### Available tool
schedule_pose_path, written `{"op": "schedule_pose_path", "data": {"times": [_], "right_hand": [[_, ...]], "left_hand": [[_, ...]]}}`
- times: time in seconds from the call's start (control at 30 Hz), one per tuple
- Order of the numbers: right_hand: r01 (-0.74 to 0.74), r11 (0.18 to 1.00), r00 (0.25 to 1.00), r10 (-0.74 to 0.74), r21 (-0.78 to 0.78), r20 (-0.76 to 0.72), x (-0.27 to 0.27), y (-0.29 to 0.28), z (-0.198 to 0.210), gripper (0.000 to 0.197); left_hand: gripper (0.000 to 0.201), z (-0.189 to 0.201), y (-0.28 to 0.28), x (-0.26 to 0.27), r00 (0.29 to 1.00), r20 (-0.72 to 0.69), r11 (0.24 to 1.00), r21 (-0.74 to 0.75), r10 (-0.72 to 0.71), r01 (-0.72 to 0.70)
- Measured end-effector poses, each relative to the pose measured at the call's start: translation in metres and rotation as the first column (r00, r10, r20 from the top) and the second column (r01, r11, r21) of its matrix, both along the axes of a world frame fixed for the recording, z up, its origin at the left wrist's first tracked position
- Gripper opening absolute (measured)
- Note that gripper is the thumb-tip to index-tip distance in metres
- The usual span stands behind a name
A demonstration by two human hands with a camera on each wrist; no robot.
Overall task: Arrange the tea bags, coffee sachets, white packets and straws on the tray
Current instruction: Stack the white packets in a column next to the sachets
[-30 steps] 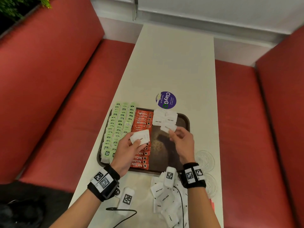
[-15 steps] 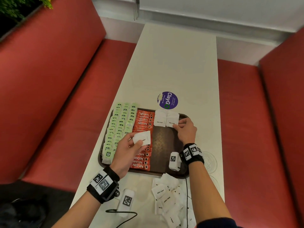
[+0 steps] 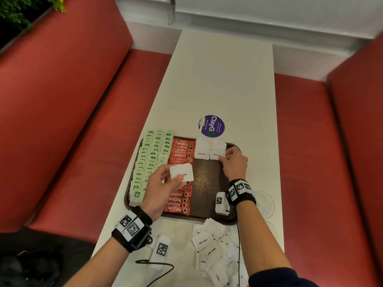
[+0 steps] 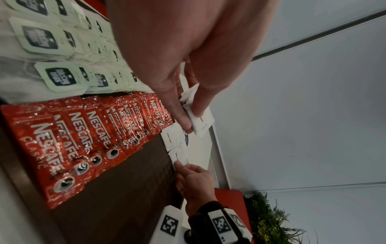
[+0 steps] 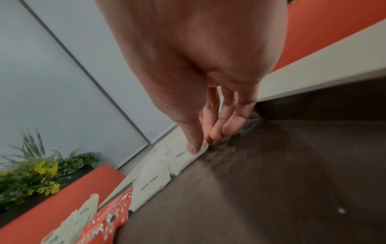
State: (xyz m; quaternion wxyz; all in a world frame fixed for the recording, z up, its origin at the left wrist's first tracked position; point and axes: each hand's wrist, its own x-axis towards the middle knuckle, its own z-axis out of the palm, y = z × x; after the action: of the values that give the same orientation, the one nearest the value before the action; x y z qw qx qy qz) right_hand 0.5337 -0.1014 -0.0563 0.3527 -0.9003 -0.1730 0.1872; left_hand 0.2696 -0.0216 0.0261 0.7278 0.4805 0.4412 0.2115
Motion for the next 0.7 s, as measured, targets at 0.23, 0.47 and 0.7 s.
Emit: {"op": "schedule_pose_path", "data": {"times": [0.23, 0.47, 0.7], "right_hand": [[0.015, 0.994, 0.995, -0.025, 0.104, 0.095, -0.021, -0.001, 0.023, 0.028], [-0.049, 0.904, 0.841, 0.266, 0.424, -0.471, -0.076, -0.017, 0.049, 0.041], [0.076, 0.829, 0.807, 0.275, 0.554, -0.522, -0.075, -0.025, 0.043, 0.026]], "left_hand": [[0.036, 0.0, 0.004, 0.01, 1.0, -0.005, 0.999, 0.038, -0.017, 0.018], [0.037, -0.003, 0.01, 0.042, 1.0, -0.024, 0.997, 0.081, -0.01, 0.012], [0.04, -0.022, 0.019, 0.074, 0.967, -0.223, 0.948, 0.261, -0.123, 0.181]]}}
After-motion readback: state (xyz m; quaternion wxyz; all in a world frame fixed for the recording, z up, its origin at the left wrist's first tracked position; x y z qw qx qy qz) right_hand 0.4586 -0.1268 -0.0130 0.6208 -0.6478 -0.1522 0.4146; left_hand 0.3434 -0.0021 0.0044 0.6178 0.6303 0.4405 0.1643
